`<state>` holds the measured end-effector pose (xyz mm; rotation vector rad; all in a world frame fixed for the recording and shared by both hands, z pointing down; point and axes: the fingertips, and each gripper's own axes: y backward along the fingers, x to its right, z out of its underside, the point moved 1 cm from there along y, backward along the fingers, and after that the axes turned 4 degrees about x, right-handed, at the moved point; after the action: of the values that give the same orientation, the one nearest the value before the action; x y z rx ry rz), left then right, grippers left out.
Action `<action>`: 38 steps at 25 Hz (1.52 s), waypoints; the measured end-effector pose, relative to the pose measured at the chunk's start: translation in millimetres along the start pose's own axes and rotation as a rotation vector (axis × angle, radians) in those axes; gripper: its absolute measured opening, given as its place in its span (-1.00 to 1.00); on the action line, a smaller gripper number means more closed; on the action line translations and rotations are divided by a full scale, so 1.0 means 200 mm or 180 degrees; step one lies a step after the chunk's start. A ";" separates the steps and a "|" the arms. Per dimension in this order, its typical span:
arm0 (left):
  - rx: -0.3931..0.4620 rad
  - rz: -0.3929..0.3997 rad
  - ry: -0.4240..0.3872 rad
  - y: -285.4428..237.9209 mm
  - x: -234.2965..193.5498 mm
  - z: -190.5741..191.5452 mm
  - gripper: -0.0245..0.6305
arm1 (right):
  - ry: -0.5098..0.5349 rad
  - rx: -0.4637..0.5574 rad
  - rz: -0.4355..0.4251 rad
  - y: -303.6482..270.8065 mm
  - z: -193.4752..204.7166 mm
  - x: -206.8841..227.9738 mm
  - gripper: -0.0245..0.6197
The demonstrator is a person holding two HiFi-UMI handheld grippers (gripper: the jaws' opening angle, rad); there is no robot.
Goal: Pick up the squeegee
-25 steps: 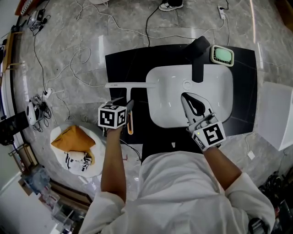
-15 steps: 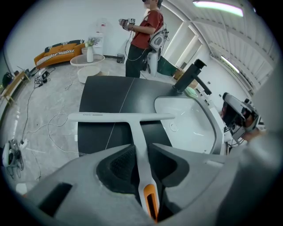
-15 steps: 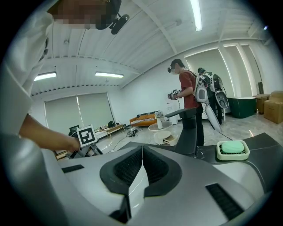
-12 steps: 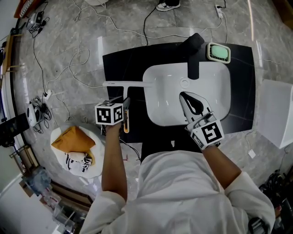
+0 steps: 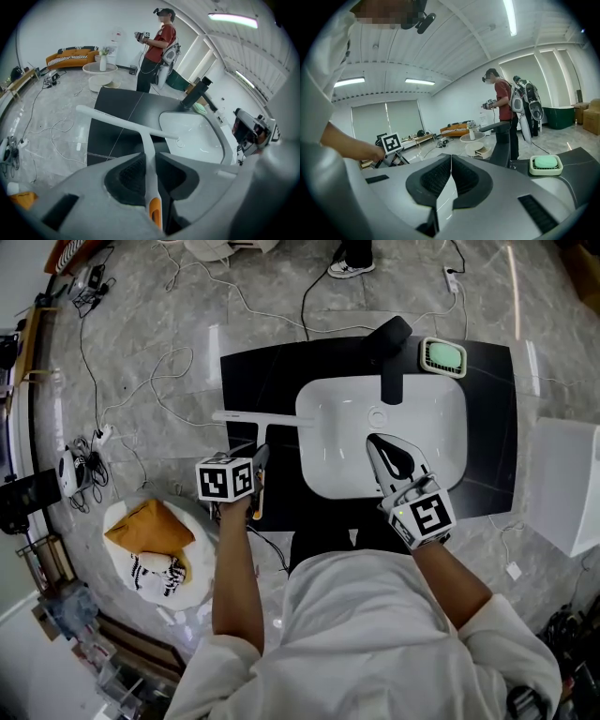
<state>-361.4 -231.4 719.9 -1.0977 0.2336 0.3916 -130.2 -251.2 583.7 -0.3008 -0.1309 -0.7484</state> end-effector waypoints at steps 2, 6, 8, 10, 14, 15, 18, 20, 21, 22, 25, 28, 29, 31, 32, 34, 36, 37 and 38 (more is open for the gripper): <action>0.0091 0.0023 -0.0002 0.04 0.03 -0.01 -0.69 | 0.0026 0.0041 -0.0016 0.02 -0.03 -0.01 -0.88; 0.0277 0.0022 0.0027 0.13 0.08 -0.02 -0.70 | 0.0077 0.0118 -0.0051 0.09 -0.09 -0.02 -0.88; 0.0378 0.0010 0.0029 0.17 0.11 -0.04 -0.70 | 0.0097 0.0148 -0.0081 0.12 -0.11 -0.02 -0.88; 0.0490 0.0012 0.0027 0.21 0.14 -0.06 -0.70 | 0.0101 0.0169 -0.0113 0.15 -0.13 -0.02 -0.88; 0.0730 0.0071 0.0020 0.32 0.26 -0.11 -0.70 | 0.0137 0.0246 -0.0147 0.22 -0.19 -0.03 -0.88; 0.0802 0.0095 0.0018 0.35 0.29 -0.13 -0.70 | 0.0170 0.0269 -0.0149 0.24 -0.22 -0.03 -0.88; 0.1081 0.0178 0.0009 0.47 0.40 -0.23 -0.70 | 0.0237 0.0363 -0.0133 0.30 -0.32 0.01 -0.88; 0.1290 0.0227 -0.0019 0.56 0.47 -0.31 -0.70 | 0.0271 0.0431 -0.0113 0.34 -0.39 0.05 -0.88; 0.1392 0.0248 -0.0048 0.61 0.51 -0.35 -0.70 | 0.0299 0.0474 -0.0102 0.35 -0.44 0.07 -0.88; 0.1491 0.0265 -0.0088 0.66 0.54 -0.39 -0.70 | 0.0328 0.0523 -0.0079 0.37 -0.48 0.09 -0.88; 0.1775 0.0318 -0.0214 0.79 0.63 -0.50 -0.70 | 0.0396 0.0691 0.0013 0.41 -0.61 0.15 -0.88; 0.2046 0.0428 -0.0344 0.92 0.72 -0.60 -0.70 | 0.0453 0.0856 0.0113 0.45 -0.74 0.18 -0.88; 0.2134 0.0474 -0.0411 0.95 0.75 -0.64 -0.70 | 0.0493 0.0917 0.0139 0.46 -0.79 0.20 -0.88; 0.2301 0.0566 -0.0551 1.01 0.79 -0.72 -0.70 | 0.0564 0.1047 0.0216 0.46 -0.88 0.23 -0.88; 0.2367 0.0605 -0.0598 1.05 0.81 -0.74 -0.70 | 0.0577 0.1094 0.0257 0.48 -0.92 0.23 -0.88; 0.2477 0.0658 -0.0663 1.14 0.85 -0.73 -0.70 | 0.0595 0.1147 0.0293 0.52 -0.97 0.18 -0.88; 0.2617 0.0697 -0.0743 1.24 0.87 -0.73 -0.70 | 0.0652 0.1195 0.0304 0.56 -1.03 0.13 -0.88; 0.2704 0.0717 -0.0787 1.29 0.88 -0.75 -0.70 | 0.0689 0.1219 0.0309 0.56 -1.06 0.12 -0.88; 0.2792 0.0735 -0.0827 1.33 0.89 -0.77 -0.71 | 0.0722 0.1239 0.0310 0.57 -1.09 0.11 -0.88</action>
<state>-310.5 -228.8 368.5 -0.1530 0.2641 0.5587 -34.1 -254.8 356.2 0.1475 -0.0448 -0.6399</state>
